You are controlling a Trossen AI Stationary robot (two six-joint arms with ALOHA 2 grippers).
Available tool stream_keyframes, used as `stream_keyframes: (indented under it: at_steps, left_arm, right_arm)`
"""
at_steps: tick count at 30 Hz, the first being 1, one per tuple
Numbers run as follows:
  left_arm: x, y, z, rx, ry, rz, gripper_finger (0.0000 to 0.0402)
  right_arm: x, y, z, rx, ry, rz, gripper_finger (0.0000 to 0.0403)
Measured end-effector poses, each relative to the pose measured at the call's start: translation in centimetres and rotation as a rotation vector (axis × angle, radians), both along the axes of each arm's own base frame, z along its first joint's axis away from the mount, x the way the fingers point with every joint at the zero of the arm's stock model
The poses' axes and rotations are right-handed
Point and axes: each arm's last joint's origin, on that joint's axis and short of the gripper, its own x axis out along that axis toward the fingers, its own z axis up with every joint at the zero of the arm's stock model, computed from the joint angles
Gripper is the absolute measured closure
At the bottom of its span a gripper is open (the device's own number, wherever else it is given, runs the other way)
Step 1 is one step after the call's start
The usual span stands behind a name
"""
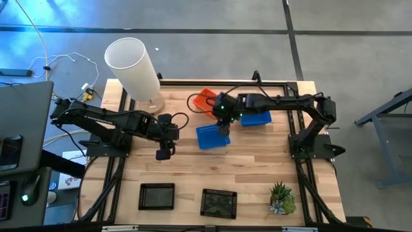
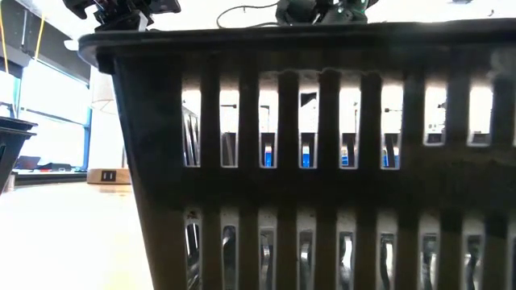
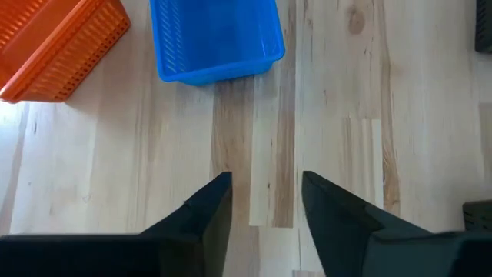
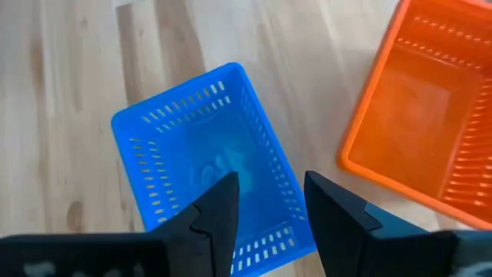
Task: Stack baskets by color
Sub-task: Stack the left blue bin on top of the right blue bin
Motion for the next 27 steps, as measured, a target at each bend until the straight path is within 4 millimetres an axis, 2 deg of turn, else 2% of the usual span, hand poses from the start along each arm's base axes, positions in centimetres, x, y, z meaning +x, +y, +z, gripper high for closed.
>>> stream_keyframes:
  at_steps: [4, 11, 18, 27]
  left_arm:
    - [0.1, 0.1, 0.0, 0.019, -0.009, 0.011, 0.0223]
    - [0.8, 1.3, 0.5, 0.04, -0.1, 0.036, 0.0196]
    - [1.6, 2.8, 1.2, 0.089, -0.193, 0.03, 0.0201]
    - [2.7, 4.4, 2.1, 0.122, -0.34, 0.06, 0.0201]
  right_arm:
    - [-0.2, 1.6, 0.5, -0.109, 0.021, -0.093, 0.0267]
    - [-1.8, 3.9, 3.5, -0.258, -0.047, -0.178, 0.0267]
    - [-3.4, 4.2, 5.4, -0.241, -0.102, -0.339, 0.0267]
    - [-3.7, 4.3, 5.2, -0.246, -0.068, -0.35, 0.0267]
